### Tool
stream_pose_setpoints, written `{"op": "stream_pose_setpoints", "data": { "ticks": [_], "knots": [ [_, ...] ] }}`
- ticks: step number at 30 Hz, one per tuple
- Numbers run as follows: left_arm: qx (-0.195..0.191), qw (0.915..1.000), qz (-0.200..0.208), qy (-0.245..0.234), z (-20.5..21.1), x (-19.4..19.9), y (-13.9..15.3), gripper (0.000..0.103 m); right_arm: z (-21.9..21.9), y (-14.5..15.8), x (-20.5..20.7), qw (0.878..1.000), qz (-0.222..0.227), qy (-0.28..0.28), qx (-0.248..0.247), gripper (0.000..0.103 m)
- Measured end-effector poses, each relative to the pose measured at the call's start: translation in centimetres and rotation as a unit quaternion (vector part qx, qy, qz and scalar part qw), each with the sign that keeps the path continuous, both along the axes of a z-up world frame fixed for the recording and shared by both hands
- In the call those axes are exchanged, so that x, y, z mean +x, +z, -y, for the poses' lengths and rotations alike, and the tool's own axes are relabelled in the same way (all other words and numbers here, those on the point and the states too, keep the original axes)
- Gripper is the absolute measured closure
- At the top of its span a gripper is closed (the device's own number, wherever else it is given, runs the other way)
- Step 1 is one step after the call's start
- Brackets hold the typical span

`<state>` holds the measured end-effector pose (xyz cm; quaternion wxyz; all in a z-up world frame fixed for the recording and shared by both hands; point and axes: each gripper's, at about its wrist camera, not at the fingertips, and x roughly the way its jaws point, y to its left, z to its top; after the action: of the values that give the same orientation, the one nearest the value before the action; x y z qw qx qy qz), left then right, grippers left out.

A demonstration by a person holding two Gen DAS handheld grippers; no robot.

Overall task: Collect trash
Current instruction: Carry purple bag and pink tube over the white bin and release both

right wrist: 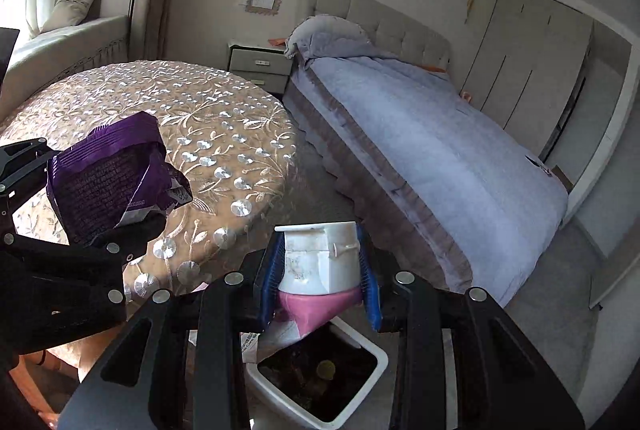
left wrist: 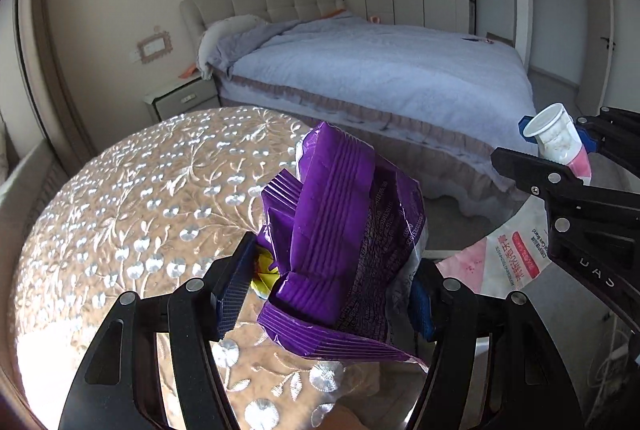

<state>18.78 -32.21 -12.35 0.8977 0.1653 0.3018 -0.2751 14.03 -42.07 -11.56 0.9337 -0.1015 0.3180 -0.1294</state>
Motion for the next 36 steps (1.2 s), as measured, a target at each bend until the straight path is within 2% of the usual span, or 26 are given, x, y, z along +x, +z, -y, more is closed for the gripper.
{"op": "stream_pose_setpoints", "data": {
  "ticks": [3,7,12,18,24,27,29,30,31,33,36],
  "knots": [
    [0.011,0.9997,-0.008,-0.021,2.2,-0.4,-1.2,0.038,2.1,-0.9,-0.7,1.0,-0.012,-0.018,0.016,0.067],
    [0.029,0.9982,-0.021,-0.049,4.4,-0.3,-2.7,0.038,3.9,-2.5,-1.3,0.999,-0.023,-0.037,0.012,0.067],
    [0.066,0.9921,-0.039,-0.099,8.0,-0.3,-5.8,0.038,6.4,-5.3,-2.0,0.998,-0.041,-0.042,0.007,0.067],
    [0.116,0.9785,-0.061,-0.159,12.2,0.0,-10.9,0.038,10.5,-10.1,-2.1,0.996,-0.069,-0.051,0.034,0.067],
    [0.164,0.9575,-0.082,-0.223,16.2,-0.1,-16.6,0.036,13.3,-15.1,-2.4,0.994,-0.097,-0.03,0.043,0.067],
    [0.162,0.944,-0.088,-0.273,17.8,-0.8,-18.9,0.024,14.3,-17.7,-2.5,0.992,-0.117,-0.021,0.039,0.067],
    [0.177,0.9351,-0.093,-0.292,18.9,-1.1,-20.7,0.007,15.0,-19.4,-2.3,0.989,-0.137,-0.016,0.059,0.067],
    [0.18,0.9302,-0.104,-0.302,19.3,-1.2,-21.5,0.005,15.4,-20.4,-2.2,0.985,-0.156,-0.009,0.071,0.063],
    [0.185,0.9249,-0.116,-0.311,19.6,-1.5,-22.4,0.005,15.5,-21.0,-2.3,0.983,-0.166,-0.004,0.072,0.039],
    [0.198,0.9189,-0.121,-0.319,20.0,-1.6,-23.6,0.005,15.3,-21.8,-2.9,0.986,-0.16,0.006,0.046,0.005],
    [0.205,0.9149,-0.123,-0.326,19.9,-2.1,-24.2,0.005,15.4,-22.5,-3.4,0.983,-0.176,0.013,0.042,0.005]
  ]
}}
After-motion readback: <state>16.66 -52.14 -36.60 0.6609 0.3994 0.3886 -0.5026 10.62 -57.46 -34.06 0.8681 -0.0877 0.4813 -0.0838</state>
